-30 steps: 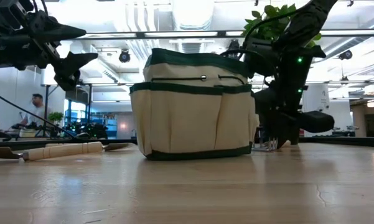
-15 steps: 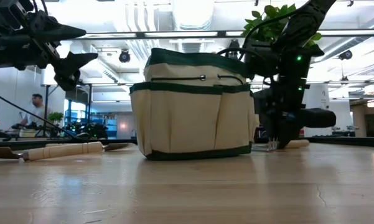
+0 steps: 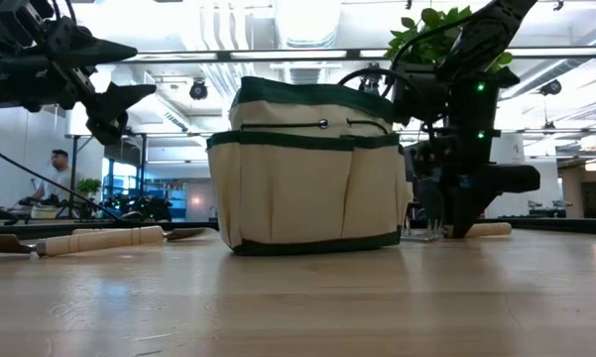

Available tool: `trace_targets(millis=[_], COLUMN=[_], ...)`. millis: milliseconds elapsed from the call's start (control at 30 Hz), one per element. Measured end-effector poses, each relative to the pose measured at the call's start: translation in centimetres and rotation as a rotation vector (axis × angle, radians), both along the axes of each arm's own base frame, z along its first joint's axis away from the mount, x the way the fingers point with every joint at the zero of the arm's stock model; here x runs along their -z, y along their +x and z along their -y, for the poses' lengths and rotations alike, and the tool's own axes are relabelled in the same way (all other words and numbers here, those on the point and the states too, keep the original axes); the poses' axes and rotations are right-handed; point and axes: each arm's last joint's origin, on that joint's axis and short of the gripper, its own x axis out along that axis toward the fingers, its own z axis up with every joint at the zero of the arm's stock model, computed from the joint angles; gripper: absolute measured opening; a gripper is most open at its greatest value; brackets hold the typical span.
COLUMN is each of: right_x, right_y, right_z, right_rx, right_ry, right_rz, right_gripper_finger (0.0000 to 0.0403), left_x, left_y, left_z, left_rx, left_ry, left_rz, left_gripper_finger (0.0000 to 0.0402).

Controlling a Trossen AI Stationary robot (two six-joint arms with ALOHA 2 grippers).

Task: Pick & Place Garden tools in Gardening bag
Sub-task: Put the right brown hand rake into the green gardening bag

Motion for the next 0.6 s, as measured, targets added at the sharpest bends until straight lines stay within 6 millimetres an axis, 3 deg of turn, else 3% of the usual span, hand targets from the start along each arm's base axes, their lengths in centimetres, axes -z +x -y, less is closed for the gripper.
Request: trace_targets(millis=[600], right_x=[-0.59], right_y=[-0.76], right_z=[-0.23], right_rx=[0.02], right_ry=[0.028], right_rz=[-0.03], right_gripper_finger=[0.0053], left_x=[0.0], left_y=[0.0], left_z=[0.0], left_rx=[0.0], left_ry=[0.0], left_rz=[0.0], left_gripper_finger=[0.0245])
